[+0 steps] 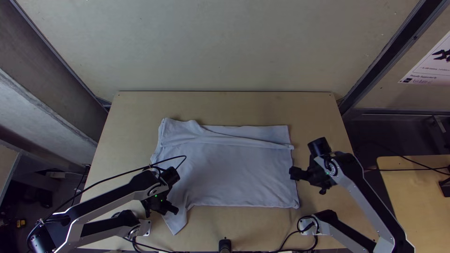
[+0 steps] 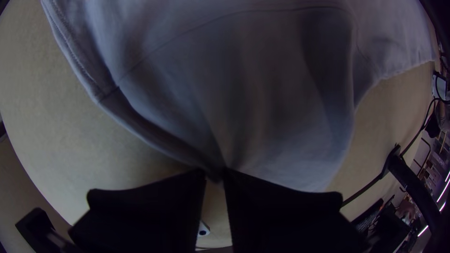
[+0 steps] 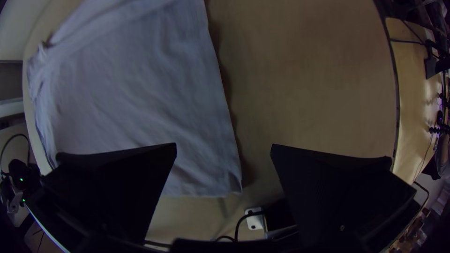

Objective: Fold the t-shirt

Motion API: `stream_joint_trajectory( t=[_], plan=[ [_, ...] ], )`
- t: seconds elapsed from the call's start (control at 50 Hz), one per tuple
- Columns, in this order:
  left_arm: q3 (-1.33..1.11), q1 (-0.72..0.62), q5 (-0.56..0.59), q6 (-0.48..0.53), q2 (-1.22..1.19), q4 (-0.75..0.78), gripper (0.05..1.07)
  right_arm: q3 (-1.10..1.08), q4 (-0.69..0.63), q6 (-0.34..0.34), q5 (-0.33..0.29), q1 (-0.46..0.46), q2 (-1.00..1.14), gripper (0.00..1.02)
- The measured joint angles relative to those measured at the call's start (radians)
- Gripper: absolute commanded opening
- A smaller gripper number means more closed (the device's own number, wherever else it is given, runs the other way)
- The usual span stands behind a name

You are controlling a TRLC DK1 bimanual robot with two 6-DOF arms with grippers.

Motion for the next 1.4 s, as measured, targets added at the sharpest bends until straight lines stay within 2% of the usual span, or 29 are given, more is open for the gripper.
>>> stream_joint_trajectory(
  t=[0.12, 0.18, 0.56, 0.7, 0.78, 1.0, 1.04, 1.22, 1.4],
  plan=[
    [0.000, 0.023, 0.002, 0.006, -0.016, 0.013, 0.08, -0.067, -0.008, -0.023, -0.040, 0.000, 0.000, 0.92],
    [0.000, 0.054, -0.002, 0.011, -0.026, 0.028, 0.08, -0.098, -0.008, -0.034, -0.062, 0.000, 0.004, 0.86],
    [0.034, 0.121, -0.006, 0.016, -0.051, 0.051, 0.08, -0.159, -0.033, -0.103, -0.132, 0.009, 0.157, 0.86],
    [0.034, 0.136, -0.006, 0.019, -0.051, 0.052, 0.08, -0.160, -0.067, -0.143, -0.144, 0.017, 0.241, 0.86],
    [0.034, 0.143, -0.006, 0.027, -0.056, 0.052, 0.08, -0.160, -0.068, -0.163, -0.153, 0.021, 0.277, 0.77],
    [0.034, 0.176, -0.006, 0.040, -0.068, 0.052, 0.08, -0.160, -0.066, -0.188, -0.161, 0.035, 0.330, 0.77],
    [0.034, 0.180, -0.006, 0.042, -0.068, 0.053, 0.08, -0.160, -0.064, -0.188, -0.161, 0.041, 0.339, 0.68],
    [0.034, 0.186, -0.006, 0.042, -0.068, 0.058, 0.08, -0.178, 0.035, -0.188, -0.148, 0.096, 0.359, 0.03],
    [0.034, 0.186, -0.006, 0.041, -0.068, 0.060, 0.08, -0.178, 0.050, -0.196, -0.142, 0.106, 0.355, 0.03]
  ],
)
